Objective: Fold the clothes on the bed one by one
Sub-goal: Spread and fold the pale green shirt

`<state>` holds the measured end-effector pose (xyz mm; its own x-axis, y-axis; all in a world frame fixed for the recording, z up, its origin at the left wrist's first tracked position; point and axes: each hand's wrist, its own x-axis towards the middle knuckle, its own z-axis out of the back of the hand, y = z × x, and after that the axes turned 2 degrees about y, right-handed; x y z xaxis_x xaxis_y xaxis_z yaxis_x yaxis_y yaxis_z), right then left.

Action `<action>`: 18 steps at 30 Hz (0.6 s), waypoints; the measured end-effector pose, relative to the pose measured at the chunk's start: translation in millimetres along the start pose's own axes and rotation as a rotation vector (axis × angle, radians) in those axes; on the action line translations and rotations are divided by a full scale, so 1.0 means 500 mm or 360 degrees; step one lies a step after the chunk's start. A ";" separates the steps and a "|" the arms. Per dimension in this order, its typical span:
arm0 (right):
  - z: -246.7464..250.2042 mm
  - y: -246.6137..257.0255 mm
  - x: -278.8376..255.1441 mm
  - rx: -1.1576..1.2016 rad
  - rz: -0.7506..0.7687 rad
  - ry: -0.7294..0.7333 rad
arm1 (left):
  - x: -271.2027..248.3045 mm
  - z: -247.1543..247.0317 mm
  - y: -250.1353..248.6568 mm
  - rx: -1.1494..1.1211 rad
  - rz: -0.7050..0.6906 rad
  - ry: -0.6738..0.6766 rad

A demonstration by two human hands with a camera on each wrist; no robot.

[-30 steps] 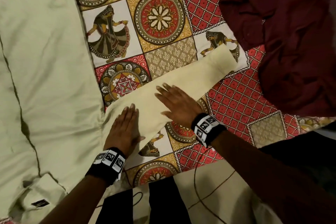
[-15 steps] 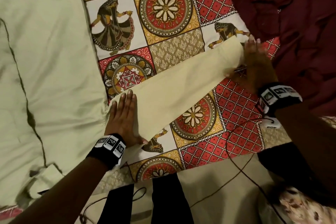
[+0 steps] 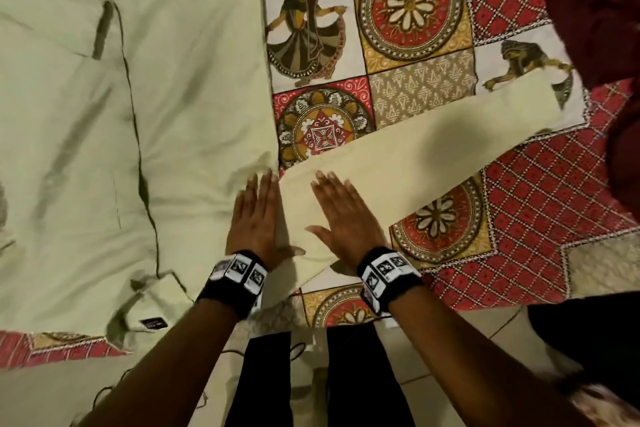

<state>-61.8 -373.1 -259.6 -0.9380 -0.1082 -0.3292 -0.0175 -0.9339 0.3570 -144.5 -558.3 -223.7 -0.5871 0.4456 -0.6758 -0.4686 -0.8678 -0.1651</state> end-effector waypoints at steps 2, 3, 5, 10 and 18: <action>0.010 -0.040 -0.015 -0.0014 -0.0024 0.0026 | 0.025 0.017 0.010 0.0074 0.0058 0.0077; 0.024 -0.071 -0.023 0.0013 -0.0061 0.0009 | 0.034 0.021 0.013 0.0084 0.0058 0.0095; 0.058 -0.152 -0.039 0.0047 -0.0209 -0.0041 | 0.039 0.022 0.017 0.0061 0.0050 0.0114; 0.127 -0.339 -0.072 -0.0078 -0.0797 -0.0177 | 0.038 0.023 0.013 0.0047 0.0036 0.0086; 0.129 -0.064 0.046 0.0194 -0.0471 -0.0513 | 0.032 0.020 0.041 -0.0091 -0.0131 0.0025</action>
<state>-105.0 -323.5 -222.0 -0.9460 0.2869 -0.1507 -0.3237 -0.8597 0.3952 -170.2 -566.7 -230.6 -0.5377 0.5128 -0.6692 -0.4764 -0.8397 -0.2607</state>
